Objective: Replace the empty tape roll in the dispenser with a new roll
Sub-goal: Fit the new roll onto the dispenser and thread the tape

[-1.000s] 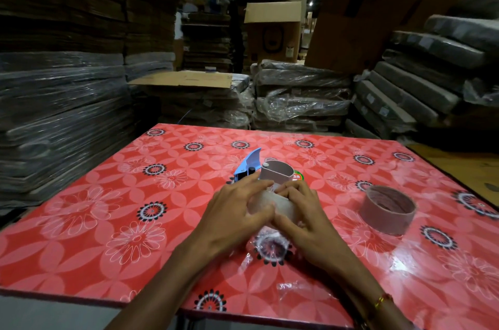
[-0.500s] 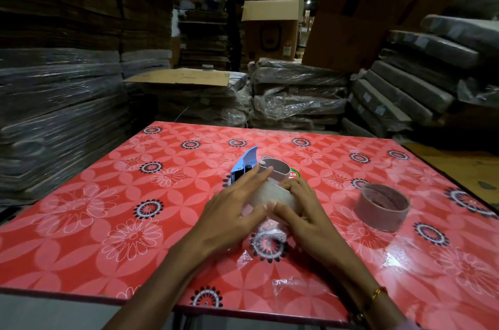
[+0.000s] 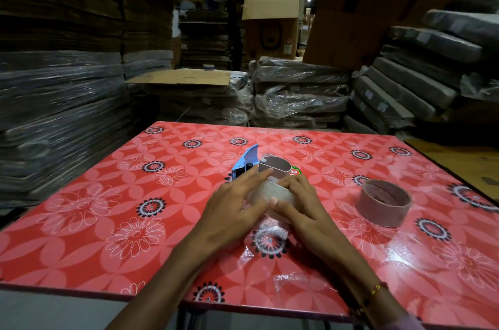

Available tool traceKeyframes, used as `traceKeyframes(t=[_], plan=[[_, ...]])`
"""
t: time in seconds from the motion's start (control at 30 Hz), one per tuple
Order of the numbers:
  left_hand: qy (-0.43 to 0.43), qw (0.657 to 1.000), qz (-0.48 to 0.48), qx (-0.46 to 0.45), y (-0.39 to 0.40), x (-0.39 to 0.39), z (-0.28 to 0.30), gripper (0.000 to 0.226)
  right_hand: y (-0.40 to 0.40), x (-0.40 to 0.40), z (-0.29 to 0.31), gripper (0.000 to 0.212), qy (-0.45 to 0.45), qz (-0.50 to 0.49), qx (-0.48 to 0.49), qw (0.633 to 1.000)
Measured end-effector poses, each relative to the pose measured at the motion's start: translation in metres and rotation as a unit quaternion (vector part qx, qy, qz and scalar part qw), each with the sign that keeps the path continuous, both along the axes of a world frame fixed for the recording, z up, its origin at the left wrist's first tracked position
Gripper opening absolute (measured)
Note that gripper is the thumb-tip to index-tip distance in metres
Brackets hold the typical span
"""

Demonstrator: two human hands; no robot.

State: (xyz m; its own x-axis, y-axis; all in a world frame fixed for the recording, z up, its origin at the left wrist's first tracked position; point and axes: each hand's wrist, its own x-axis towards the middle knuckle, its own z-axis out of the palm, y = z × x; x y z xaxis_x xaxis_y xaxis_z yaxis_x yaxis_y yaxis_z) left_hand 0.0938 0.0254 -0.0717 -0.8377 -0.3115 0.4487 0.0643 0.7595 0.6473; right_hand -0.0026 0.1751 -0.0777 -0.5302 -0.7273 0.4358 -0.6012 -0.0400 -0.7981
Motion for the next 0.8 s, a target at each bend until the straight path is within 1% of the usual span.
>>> traceKeyframes(t=[0.1, 0.17, 0.33, 0.47, 0.67, 0.73, 0.8], plan=[[-0.001, 1.000, -0.003, -0.005, -0.0004, 0.0004, -0.0009, 0.064, -0.0006, -0.0012, -0.0016, 0.014, -0.022, 0.007, -0.009, 1.000], [-0.009, 1.000, -0.003, -0.019, -0.0014, 0.0004, -0.0018, 0.066, -0.0008, -0.0035, -0.0037, 0.018, -0.018, 0.004, -0.007, 1.000], [-0.045, 0.997, -0.009, -0.053, -0.0009, 0.0044, -0.0023, 0.077, -0.0010, -0.0062, -0.0044, 0.021, -0.011, -0.004, -0.006, 1.000], [-0.035, 0.998, 0.001, -0.054, -0.0019, 0.0027, -0.0015, 0.077, -0.0020, -0.0070, -0.0054, 0.022, -0.026, -0.012, -0.003, 1.000], [-0.041, 0.997, -0.022, -0.059, -0.0063, 0.0024, -0.0011, 0.078, -0.0037, -0.0078, -0.0063, 0.019, -0.036, -0.019, -0.011, 0.999], [-0.040, 0.998, -0.016, -0.055, -0.0033, 0.0038, -0.0018, 0.076, -0.0040, -0.0077, -0.0064, 0.019, -0.038, -0.017, -0.009, 0.999], [-0.034, 0.997, 0.002, -0.074, 0.0009, 0.0042, -0.0032, 0.076, -0.0036, -0.0086, -0.0073, 0.018, -0.033, -0.019, -0.010, 0.999]])
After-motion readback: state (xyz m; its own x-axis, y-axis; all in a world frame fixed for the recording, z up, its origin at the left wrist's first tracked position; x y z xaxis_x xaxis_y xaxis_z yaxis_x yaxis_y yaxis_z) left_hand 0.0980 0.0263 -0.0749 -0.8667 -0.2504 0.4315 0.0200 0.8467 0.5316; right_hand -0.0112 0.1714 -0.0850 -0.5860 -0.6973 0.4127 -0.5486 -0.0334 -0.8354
